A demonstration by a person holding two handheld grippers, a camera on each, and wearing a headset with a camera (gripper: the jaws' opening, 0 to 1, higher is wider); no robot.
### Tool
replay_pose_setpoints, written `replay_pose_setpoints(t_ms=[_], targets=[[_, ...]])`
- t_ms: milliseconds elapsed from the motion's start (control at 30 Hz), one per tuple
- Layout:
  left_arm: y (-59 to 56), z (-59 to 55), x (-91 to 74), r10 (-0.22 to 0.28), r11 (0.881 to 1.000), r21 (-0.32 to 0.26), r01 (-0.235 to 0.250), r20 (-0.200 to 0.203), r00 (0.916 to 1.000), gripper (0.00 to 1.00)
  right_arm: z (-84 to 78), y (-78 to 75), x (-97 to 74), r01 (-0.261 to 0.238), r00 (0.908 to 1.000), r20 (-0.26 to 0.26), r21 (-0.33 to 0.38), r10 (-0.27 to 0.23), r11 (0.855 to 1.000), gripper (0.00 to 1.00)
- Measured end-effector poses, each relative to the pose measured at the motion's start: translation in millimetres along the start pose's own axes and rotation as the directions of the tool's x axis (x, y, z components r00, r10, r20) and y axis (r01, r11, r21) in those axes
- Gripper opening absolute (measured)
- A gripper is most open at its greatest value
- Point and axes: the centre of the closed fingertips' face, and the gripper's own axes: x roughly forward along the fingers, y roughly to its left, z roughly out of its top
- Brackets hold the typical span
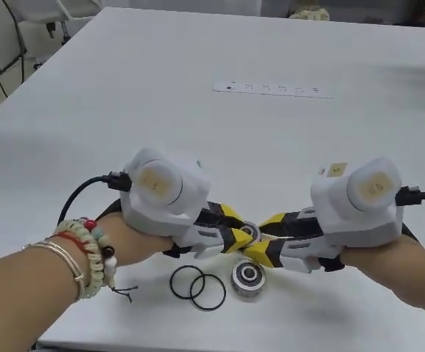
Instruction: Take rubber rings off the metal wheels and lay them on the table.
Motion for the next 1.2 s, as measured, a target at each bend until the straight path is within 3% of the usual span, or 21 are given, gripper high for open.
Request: replay_pose_setpoints(t_ms=[733, 900, 1200], targets=[[0.4, 0.2, -0.2, 0.0, 1.0, -0.006, 0.0, -0.005, 1.0, 0.07, -4.1, 0.4, -8.0, -0.04, 0.9991, -0.016, 0.012, 0.04, 0.999, 0.14], [0.5, 0.2, -0.2, 0.0, 1.0, -0.006, 0.0, -0.004, 1.0, 0.07, -0.7, 3.8, -5.1, -0.046, 0.9989, -0.005, 0.04, 0.046, 0.998, 0.21], [0.4, 0.2, 0.0, -0.003, 1.0, -0.007, 0.003, -0.002, 1.0, 0.07, 1.3, -4.1, 2.6, 0.04, 0.9992, 0.004, -0.03, -0.04, 0.999, 0.31]])
